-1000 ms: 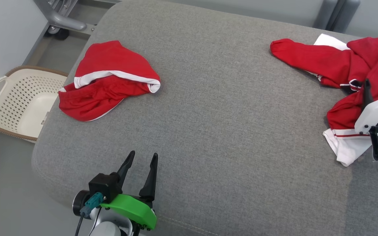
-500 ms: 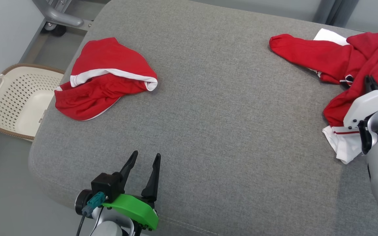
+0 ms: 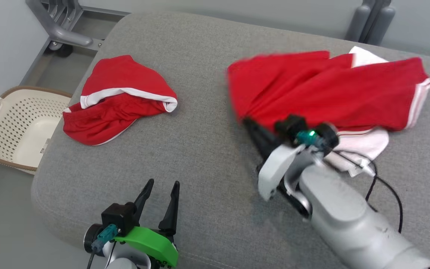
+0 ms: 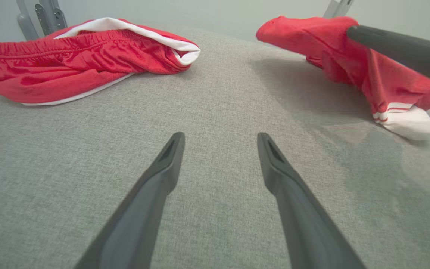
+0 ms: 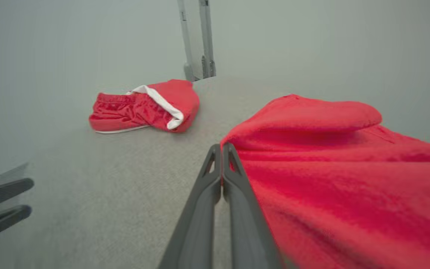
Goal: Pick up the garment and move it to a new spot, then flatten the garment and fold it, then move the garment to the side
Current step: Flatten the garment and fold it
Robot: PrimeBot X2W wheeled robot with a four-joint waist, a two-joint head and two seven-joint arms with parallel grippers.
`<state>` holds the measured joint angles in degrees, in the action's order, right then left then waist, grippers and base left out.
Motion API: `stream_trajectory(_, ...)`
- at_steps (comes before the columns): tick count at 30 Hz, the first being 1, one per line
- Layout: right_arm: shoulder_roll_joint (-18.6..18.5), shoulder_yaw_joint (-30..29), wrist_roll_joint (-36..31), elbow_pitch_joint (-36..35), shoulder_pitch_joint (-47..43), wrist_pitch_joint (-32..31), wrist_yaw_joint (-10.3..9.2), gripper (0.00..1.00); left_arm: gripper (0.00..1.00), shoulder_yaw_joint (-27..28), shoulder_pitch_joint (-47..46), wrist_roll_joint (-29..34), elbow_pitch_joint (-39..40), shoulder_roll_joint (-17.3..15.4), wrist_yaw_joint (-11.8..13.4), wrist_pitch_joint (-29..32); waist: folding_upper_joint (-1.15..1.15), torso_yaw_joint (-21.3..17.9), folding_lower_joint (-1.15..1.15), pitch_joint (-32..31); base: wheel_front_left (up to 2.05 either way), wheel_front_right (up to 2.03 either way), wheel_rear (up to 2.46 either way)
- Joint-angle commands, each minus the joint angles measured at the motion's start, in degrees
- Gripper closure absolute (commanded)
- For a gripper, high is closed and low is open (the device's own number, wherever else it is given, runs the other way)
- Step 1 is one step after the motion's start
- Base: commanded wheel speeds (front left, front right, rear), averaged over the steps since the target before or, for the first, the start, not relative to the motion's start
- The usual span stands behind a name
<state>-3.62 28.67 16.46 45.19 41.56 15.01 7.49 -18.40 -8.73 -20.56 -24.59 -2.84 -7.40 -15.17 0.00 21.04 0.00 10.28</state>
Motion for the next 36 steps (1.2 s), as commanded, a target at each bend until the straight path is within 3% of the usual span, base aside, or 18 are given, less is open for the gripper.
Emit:
stream_trajectory(1, -3.0, 8.7, 5.8, -3.6, -2.4, -1.7, -0.02, 1.0, 0.0, 0.4, 0.8, -0.2, -0.2, -0.1, -0.1, 0.0, 0.0, -0.3, 0.0, -1.2, 0.0, 0.0, 0.0)
stream_trajectory(2, -5.3, 12.7, 9.9, -5.7, -3.8, -2.9, -0.06, 0.81, 0.0, 0.5, 1.1, -0.3, -0.4, -0.1, -0.1, 0.0, 0.0, -0.4, 0.0, -1.5, 0.0, 0.0, 0.0)
stream_trajectory(3, -6.9, 17.5, 14.1, -8.6, -5.2, -4.4, -0.04, 0.16, 0.0, 0.6, 1.2, -0.4, -0.5, -0.1, -0.1, 0.0, 0.0, -0.6, 0.0, -1.7, 0.0, 0.0, 0.0)
stream_trajectory(4, -8.9, 21.7, 17.9, -11.5, -6.0, -5.4, -0.02, 0.0, 0.0, 0.7, 1.3, -0.4, -0.6, -0.1, -0.1, 0.0, 0.0, -0.8, 0.0, -1.9, 0.0, 0.0, 0.0)
stream_trajectory(8, -17.2, 26.0, 28.1, -16.9, -7.1, -3.3, -0.04, 0.0, 0.0, 1.7, 2.1, -0.2, -0.8, -0.1, -0.1, 0.0, 0.0, -2.3, 0.0, -2.8, 0.0, 0.0, 0.0)
stream_trajectory(15, -22.1, 19.6, 32.6, -14.3, -10.3, 0.0, -0.03, 0.0, 0.0, 1.9, 2.4, -0.1, -0.5, -0.1, -0.1, 0.0, 0.0, -5.3, 0.0, -3.4, 0.0, 0.0, 0.0)
stream_trajectory(24, -20.9, 6.8, 29.1, -9.0, -16.4, 0.2, -0.02, 0.0, 0.0, 1.3, 1.5, 0.2, -0.2, -0.1, -0.1, 0.0, 0.0, -6.2, 0.0, -2.6, 0.0, 0.0, 0.0)
stream_trajectory(36, -15.1, -6.4, 20.7, -1.0, -17.9, 0.2, -0.01, 0.0, 0.0, 0.8, 1.2, 1.2, 0.1, -0.1, -0.1, 0.0, 0.0, -2.3, 0.0, -1.2, 0.0, 0.0, 0.0)
